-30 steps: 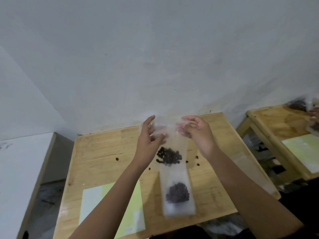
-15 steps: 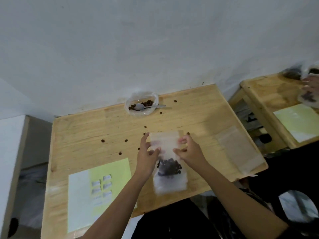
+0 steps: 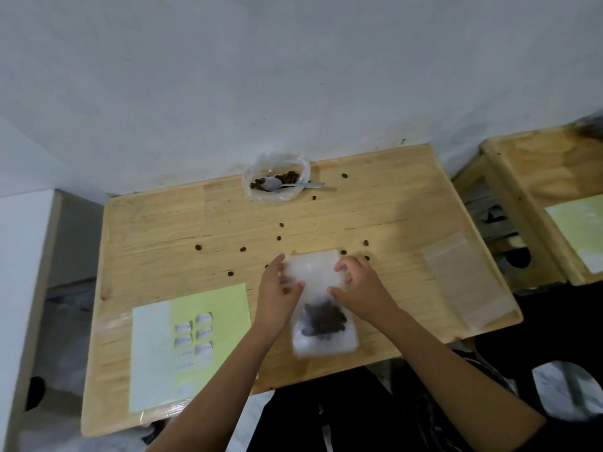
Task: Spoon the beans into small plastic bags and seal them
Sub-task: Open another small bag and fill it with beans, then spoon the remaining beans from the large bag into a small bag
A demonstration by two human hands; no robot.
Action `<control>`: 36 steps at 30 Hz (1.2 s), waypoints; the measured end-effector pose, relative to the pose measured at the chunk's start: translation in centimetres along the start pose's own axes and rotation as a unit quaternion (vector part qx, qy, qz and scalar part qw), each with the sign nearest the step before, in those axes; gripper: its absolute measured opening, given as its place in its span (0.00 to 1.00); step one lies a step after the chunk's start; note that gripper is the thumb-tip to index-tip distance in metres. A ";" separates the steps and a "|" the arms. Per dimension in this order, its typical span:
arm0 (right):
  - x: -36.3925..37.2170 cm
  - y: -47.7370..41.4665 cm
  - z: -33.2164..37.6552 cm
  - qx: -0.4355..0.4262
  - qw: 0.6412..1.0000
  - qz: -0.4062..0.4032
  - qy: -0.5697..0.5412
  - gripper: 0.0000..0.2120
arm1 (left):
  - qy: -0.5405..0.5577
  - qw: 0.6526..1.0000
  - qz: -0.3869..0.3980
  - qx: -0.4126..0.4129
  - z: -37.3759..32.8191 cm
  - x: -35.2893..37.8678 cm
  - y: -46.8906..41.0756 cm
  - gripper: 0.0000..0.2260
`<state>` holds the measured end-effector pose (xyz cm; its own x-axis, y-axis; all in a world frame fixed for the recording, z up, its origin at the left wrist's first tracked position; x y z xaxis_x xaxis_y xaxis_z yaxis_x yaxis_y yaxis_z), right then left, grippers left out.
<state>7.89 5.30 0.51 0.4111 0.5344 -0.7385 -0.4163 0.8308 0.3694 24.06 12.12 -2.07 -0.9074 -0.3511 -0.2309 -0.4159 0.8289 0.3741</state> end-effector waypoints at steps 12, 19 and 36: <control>-7.3 -1.6 -5.3 -0.017 0.995 -0.094 0.027 0.07 | -0.177 0.973 -0.016 0.147 -6.3 5.6 -1.7 0.18; -13.8 -0.1 -15.2 0.122 0.984 -0.110 0.068 0.12 | -0.249 0.943 0.123 0.183 -9.0 16.7 -3.2 0.23; -13.9 -0.5 -24.0 0.259 0.965 -0.030 -0.027 0.14 | -0.394 0.873 0.234 0.165 -4.8 26.2 -2.5 0.39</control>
<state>-17.05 -6.26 -2.90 0.4695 0.4784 -0.7421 0.0658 0.8192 0.5697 1.03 -1.20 -4.71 -0.5967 0.3613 -0.7165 0.1481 0.9271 0.3442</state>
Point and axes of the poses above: each hand's wrist, its own y-axis away from the middle knuckle, its own x-axis out of the palm, z = x × y, the point moved 4 cm from there along -y, towards the middle knuckle, and after that the axes turned 9 degrees about y, right-handed, at the moved point
